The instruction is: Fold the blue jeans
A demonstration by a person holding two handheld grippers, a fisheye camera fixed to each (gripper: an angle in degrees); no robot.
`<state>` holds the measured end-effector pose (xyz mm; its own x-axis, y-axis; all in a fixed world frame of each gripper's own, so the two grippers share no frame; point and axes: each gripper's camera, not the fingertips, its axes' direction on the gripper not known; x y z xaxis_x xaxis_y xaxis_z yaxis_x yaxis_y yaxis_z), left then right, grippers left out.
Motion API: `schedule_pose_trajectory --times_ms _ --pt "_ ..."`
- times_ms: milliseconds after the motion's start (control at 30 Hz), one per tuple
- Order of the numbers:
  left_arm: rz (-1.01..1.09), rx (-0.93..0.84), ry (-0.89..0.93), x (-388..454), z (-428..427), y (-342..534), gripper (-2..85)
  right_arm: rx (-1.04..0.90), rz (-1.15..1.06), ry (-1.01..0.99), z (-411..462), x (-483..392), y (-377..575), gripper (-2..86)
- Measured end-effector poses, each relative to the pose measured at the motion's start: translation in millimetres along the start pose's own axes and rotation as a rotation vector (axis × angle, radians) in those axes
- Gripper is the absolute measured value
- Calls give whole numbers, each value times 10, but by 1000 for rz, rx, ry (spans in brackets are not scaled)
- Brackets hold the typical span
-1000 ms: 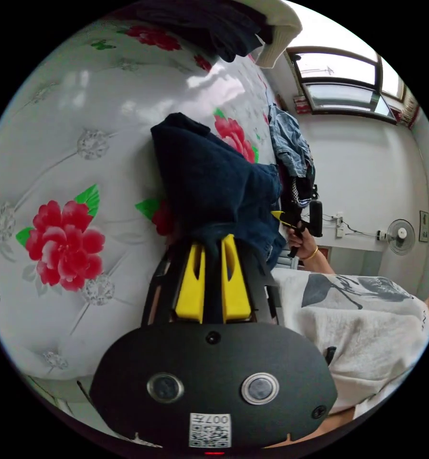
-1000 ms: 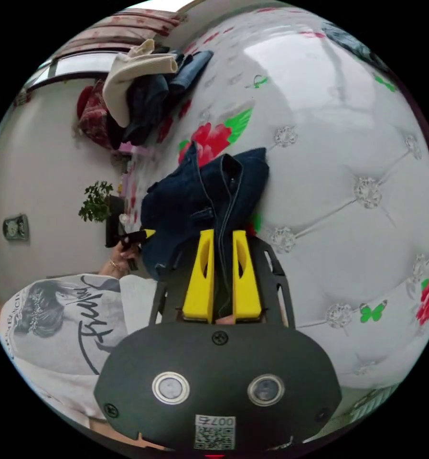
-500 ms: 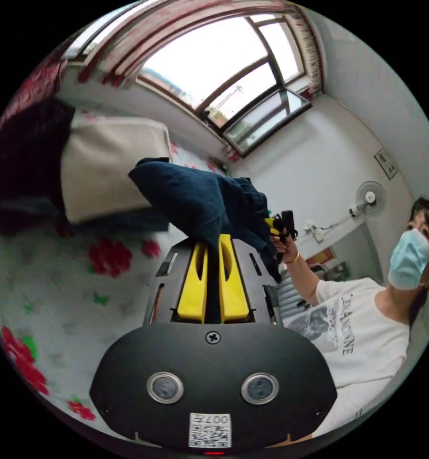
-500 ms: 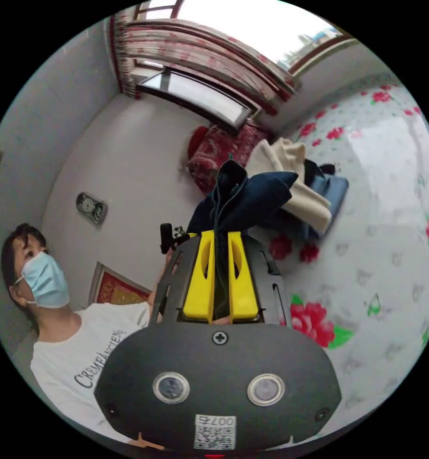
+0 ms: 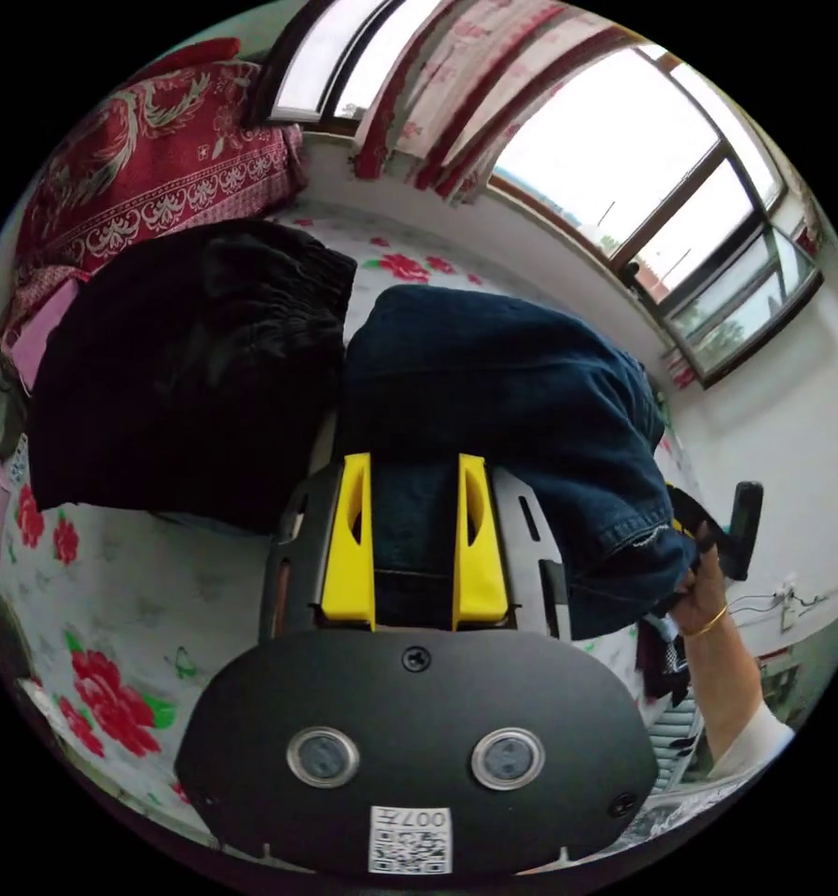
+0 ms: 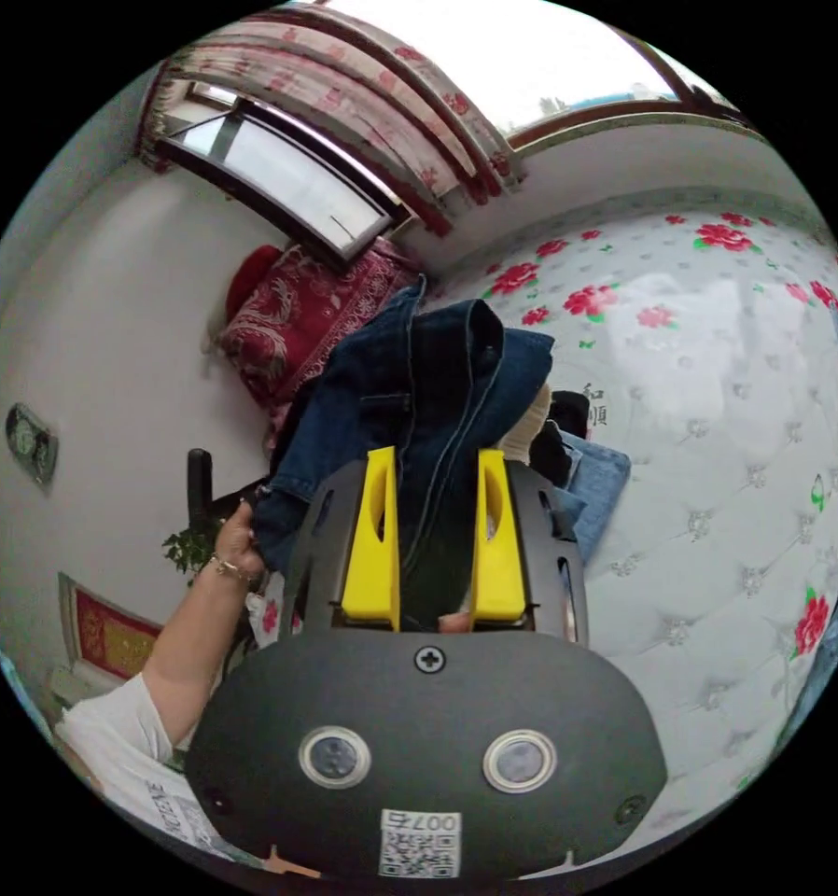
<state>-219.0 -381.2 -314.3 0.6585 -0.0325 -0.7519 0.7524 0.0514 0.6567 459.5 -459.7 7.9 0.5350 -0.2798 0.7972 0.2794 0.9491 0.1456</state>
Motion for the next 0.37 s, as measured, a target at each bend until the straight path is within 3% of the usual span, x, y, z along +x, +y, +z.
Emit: schedule_pose_trajectory --times_ms 100,200,367 --pt "31 43 -13 55 -110 116 126 28 -63 -30 -184 26 334 77" --pt "101 128 -41 239 -399 491 116 -12 -111 113 -318 127 1020 76" --pt "85 142 -170 355 -432 1828 87 -261 30 592 -646 662 2613 71"
